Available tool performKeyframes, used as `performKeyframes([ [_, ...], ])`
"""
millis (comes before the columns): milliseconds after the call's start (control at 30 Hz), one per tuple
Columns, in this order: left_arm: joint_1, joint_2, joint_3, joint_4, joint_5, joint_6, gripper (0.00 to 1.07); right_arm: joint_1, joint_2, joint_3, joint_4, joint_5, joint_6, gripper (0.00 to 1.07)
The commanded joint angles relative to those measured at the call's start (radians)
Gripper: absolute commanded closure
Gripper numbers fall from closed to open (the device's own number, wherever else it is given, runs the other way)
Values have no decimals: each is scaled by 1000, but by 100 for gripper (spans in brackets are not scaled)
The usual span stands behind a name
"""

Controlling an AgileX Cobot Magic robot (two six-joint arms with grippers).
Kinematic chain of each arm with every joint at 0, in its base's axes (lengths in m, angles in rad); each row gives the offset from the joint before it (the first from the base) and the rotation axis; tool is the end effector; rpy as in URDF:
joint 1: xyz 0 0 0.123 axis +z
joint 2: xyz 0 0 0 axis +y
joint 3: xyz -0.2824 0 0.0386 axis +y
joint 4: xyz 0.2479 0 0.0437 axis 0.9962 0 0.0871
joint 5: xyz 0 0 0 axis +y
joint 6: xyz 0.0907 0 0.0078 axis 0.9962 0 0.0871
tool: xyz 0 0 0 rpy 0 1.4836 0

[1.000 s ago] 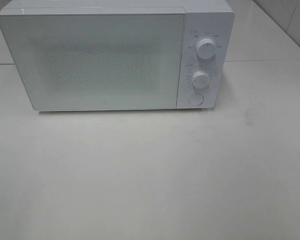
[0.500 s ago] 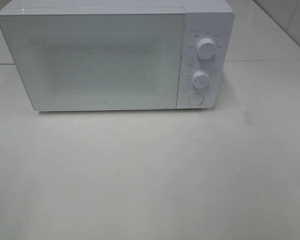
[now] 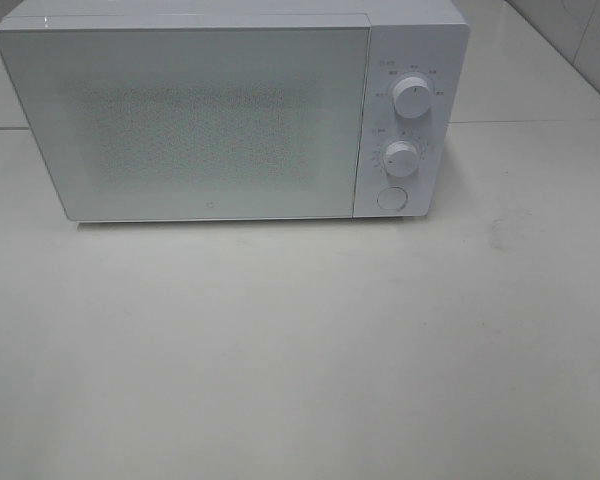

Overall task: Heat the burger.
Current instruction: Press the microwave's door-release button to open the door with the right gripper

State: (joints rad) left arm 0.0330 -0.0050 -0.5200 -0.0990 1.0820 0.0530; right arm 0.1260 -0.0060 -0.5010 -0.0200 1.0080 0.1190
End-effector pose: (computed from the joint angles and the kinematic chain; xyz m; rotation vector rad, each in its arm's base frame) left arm -0.0088 -0.0082 0.2812 0.0277 2.0371 -0.0643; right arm -0.0036 -0.0020 0.2818 -0.0066 1.9869 0.1350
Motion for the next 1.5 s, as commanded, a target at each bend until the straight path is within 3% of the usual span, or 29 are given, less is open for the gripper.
performKeyframes([
  [33,0,-16,3,-2,-12,0,8,-6,-1,-13,-3,-30,-2,31],
  [700,0,-16,3,-2,-12,0,8,-6,354,8,-6,-532,-1,31],
  [933,0,-16,3,-2,-12,0,8,-6,557,44,-7,-839,-1,31],
  [1500,0,-16,3,-2,-12,0,8,-6,925,50,-7,-1233,8,31],
])
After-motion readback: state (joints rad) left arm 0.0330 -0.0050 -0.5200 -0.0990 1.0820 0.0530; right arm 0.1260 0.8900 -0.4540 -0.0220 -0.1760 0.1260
